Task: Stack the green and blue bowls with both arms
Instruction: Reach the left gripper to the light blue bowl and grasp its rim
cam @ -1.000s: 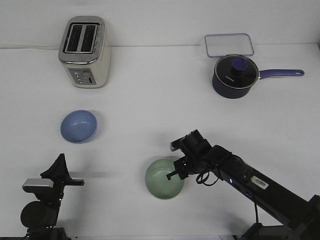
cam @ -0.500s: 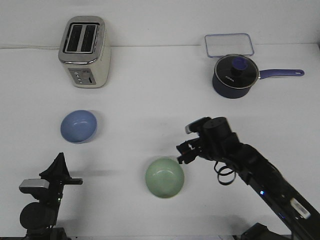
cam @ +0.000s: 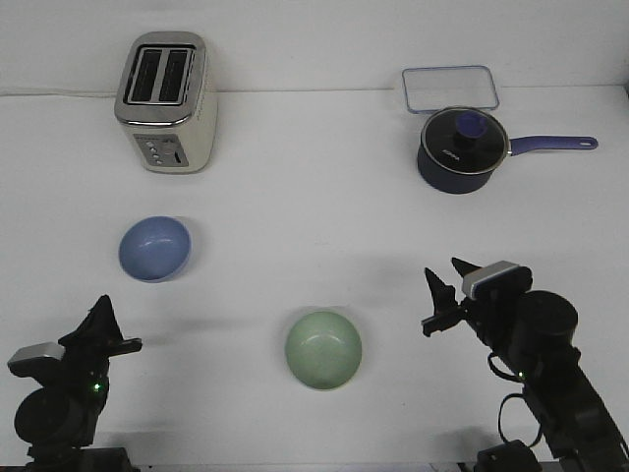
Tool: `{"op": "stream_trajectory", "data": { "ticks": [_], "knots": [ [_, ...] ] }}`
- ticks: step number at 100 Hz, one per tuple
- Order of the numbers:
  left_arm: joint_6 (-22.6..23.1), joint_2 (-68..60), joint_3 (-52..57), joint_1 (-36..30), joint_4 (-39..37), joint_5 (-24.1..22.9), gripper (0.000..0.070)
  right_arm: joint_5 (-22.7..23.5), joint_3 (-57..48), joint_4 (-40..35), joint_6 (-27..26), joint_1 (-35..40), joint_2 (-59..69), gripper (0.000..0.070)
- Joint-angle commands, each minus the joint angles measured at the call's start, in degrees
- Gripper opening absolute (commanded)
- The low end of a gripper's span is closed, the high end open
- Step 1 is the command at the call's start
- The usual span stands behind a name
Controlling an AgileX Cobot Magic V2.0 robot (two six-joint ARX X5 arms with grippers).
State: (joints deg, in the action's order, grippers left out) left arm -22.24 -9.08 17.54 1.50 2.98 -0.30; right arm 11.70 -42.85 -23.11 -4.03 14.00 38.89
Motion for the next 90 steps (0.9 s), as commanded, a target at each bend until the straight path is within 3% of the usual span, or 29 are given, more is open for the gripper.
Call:
{"op": "stream_trajectory", "data": {
  "ticks": [1,16,36,43,53,57,90],
  "knots": [
    [3.52,-4.66,4.22,0.04,1.7,-1.31,0.0012,-0.17,3.32,2.86,-1.42,-0.17,-1.99,0.0329],
    [7.08,-18.99,15.19,0.15,8.31,-2.95,0.0012,-1.22,9.42,4.98,-4.85,-0.2,-5.66,0.0329],
    [9.7,-40.3,30.32,1.42,19.45,-2.89,0.0027,-0.24,10.29,5.14,-4.83,-0.2,-5.84,0.033],
    [10.38,-46.62,34.53,1.57,21.94,-2.86,0.0151,0.31,10.29,5.11,-4.63,-0.2,-5.84,0.033],
    [11.56,-54.21,39.36,1.68,24.65,-2.75,0.0502,0.57,10.29,5.03,-4.31,-0.2,-5.84,0.033],
    [12.22,-56.76,41.03,1.79,25.68,-2.6,0.0576,0.85,10.29,5.03,-3.98,-0.2,-5.84,0.033],
    [15.04,-74.05,49.51,3.74,31.58,-2.05,0.0584,1.9,10.29,4.66,-3.19,-0.2,-5.84,0.033]
  ]
}}
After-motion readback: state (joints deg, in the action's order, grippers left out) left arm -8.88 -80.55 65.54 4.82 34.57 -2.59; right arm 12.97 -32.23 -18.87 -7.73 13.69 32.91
